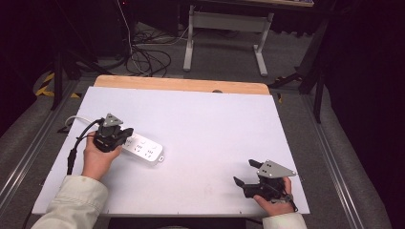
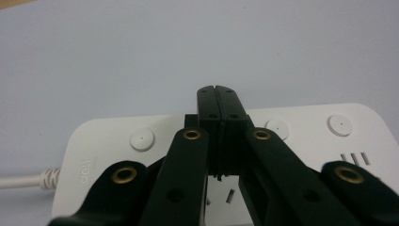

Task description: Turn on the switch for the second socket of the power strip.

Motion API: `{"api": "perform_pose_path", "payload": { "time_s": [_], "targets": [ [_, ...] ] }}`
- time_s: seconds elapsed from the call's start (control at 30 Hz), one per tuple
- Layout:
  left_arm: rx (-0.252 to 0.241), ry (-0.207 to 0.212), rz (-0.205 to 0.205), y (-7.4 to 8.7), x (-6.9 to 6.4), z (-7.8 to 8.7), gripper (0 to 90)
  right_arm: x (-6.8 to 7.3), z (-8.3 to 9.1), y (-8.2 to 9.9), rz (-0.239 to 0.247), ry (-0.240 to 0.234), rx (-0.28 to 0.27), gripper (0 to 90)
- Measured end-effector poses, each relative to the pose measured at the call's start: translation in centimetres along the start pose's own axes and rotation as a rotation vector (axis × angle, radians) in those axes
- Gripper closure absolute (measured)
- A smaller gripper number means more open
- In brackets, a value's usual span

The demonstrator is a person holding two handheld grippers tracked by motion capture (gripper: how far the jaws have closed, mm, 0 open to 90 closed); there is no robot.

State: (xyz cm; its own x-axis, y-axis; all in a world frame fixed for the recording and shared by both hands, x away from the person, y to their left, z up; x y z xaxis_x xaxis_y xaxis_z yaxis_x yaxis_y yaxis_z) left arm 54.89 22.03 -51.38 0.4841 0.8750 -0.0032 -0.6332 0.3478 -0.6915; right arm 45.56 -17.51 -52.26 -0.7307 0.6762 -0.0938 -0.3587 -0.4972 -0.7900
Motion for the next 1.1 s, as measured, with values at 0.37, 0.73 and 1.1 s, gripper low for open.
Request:
{"api": "perform_pose_path", "payload": {
  "time_s": [0.37, 0.73, 1.1],
  "targets": [
    [0.034, 0.02, 0.013, 0.5, 0.1, -0.9, 89.9, 0.0, 0.0, 0.0, 0.0, 0.003, 0.004, 18.8],
    [0.04, 0.001, 0.011, 0.7, 0.3, -1.4, 89.8, 0.0, -0.1, 0.1, 0.002, 0.001, 0.005, 18.8],
    [0.044, -0.012, -0.008, 0.8, 0.2, -1.4, 89.9, 0.1, 0.0, 0.0, 0.006, 0.002, 0.006, 18.8]
  ]
}}
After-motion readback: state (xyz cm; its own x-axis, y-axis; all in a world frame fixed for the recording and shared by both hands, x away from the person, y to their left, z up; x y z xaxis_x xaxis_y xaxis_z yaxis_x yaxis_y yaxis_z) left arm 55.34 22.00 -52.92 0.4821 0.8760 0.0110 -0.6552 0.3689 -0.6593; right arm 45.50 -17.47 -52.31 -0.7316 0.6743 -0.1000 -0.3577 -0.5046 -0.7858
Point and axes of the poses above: each handheld gripper's, and its own axes: z roughly backward along the jaws, y roughly out of its underside, x roughly to its left, the point moved 10 cm from there along -z, roughly forward along the jaws, and after that the axes turned 6 degrees about x, right-handed, at the moved point
